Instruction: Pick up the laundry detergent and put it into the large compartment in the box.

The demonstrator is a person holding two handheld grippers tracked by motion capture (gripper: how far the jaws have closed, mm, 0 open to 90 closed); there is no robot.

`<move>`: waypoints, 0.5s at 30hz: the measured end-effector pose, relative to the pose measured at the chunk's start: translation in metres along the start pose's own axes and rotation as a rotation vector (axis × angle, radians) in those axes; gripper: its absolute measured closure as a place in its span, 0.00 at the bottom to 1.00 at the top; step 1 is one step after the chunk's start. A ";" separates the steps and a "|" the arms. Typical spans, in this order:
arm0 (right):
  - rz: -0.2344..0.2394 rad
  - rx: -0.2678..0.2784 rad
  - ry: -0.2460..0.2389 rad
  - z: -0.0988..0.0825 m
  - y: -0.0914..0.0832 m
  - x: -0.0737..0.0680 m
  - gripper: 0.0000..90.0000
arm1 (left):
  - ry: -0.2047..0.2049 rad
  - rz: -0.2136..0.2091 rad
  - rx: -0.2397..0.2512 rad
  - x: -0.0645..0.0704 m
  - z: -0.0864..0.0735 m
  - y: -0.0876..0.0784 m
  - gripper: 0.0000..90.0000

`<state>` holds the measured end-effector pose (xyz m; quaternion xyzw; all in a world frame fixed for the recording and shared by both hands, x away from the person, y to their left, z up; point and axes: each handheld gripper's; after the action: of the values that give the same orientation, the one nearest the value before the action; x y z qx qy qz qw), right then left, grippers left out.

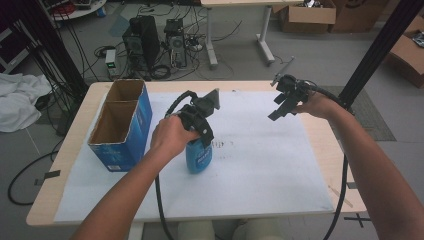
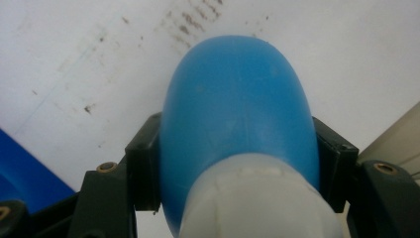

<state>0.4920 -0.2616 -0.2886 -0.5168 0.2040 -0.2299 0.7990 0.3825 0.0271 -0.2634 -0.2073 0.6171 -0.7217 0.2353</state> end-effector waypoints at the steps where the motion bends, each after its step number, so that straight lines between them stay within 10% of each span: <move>1: 0.000 0.000 -0.004 -0.001 0.000 0.001 0.21 | -0.007 0.000 0.009 -0.001 0.000 -0.006 0.42; 15: -0.006 0.017 -0.008 0.000 -0.010 -0.003 0.21 | -0.160 0.074 0.052 -0.023 -0.003 -0.108 0.42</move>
<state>0.4873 -0.2635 -0.2792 -0.5115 0.1973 -0.2320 0.8035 0.3900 0.0565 -0.1570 -0.2350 0.5846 -0.7094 0.3158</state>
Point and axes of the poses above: each handheld gripper's, and its own axes: y roughly forward along the jaws, z roughly out of its top, x roughly to its right, and after that the axes turned 12 degrees about y, right-handed
